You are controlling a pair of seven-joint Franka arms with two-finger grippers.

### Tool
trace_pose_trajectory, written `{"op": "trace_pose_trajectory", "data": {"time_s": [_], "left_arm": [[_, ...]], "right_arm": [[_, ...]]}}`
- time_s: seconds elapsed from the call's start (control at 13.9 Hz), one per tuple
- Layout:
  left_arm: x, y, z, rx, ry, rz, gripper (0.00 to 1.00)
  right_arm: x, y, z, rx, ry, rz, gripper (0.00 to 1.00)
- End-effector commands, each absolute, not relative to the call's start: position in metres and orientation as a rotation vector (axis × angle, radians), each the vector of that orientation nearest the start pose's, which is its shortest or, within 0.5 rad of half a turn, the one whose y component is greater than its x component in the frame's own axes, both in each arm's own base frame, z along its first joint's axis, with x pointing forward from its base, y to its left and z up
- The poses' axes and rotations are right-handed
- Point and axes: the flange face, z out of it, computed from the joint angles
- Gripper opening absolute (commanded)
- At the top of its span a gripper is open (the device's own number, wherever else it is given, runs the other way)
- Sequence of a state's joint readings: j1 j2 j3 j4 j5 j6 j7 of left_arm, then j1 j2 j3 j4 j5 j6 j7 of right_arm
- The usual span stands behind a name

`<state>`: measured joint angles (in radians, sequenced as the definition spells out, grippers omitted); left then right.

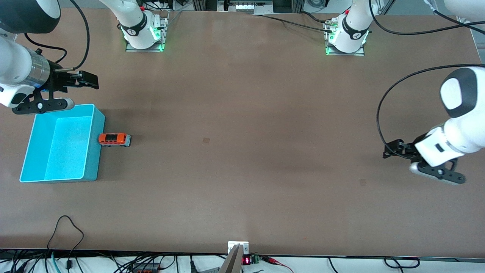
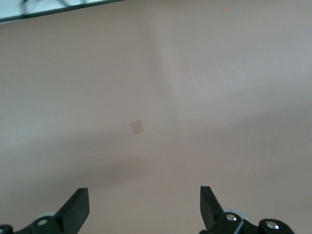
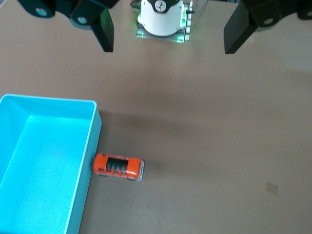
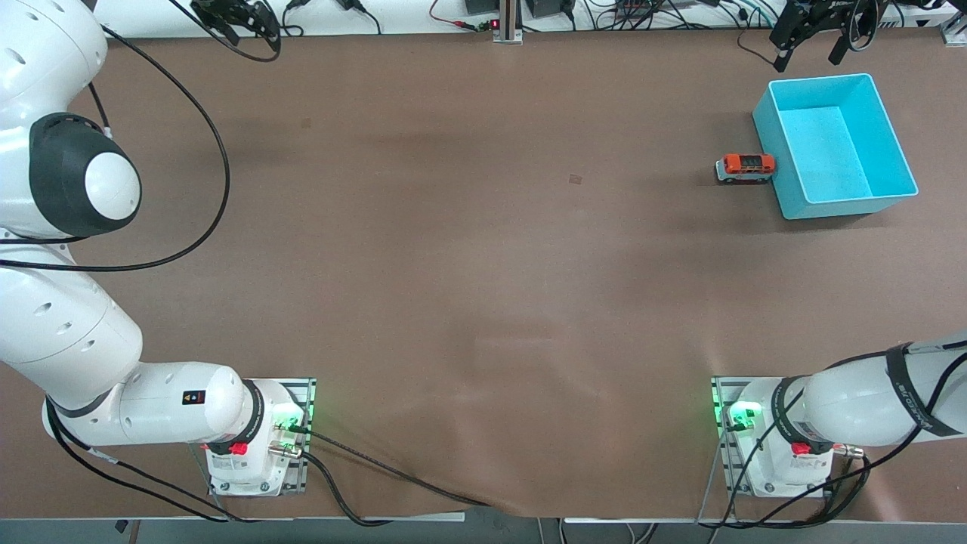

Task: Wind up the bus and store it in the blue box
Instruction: 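Withdraw the left gripper while the right gripper reaches toward the bus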

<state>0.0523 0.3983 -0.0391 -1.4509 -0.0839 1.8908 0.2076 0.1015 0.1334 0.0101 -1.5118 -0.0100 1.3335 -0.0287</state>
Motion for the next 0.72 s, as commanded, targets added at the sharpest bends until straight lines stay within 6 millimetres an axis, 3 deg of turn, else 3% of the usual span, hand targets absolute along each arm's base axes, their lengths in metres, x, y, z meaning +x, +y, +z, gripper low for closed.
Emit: {"op": "trace_pose_trajectory", "data": {"time_s": [0.0, 0.29, 0.43, 0.65], "left_arm": [[0.678, 0.021, 0.503, -3.214, 0.034, -0.074, 1.00], [0.655, 0.031, 0.542, -3.224, -0.163, -0.015, 1.00], [0.637, 0.033, 0.573, -3.221, -0.179, -0.056, 1.00], [0.616, 0.025, 0.578, -3.213, -0.178, -0.067, 1.00]], "right_arm": [[0.555, 0.059, 0.561, -3.112, -0.230, 0.538, 1.00], [0.556, 0.068, 0.559, -3.099, -0.262, 0.529, 1.00], [0.565, 0.070, 0.545, -3.088, -0.260, 0.531, 1.00], [0.579, 0.075, 0.523, -3.087, -0.269, 0.524, 1.00]]}}
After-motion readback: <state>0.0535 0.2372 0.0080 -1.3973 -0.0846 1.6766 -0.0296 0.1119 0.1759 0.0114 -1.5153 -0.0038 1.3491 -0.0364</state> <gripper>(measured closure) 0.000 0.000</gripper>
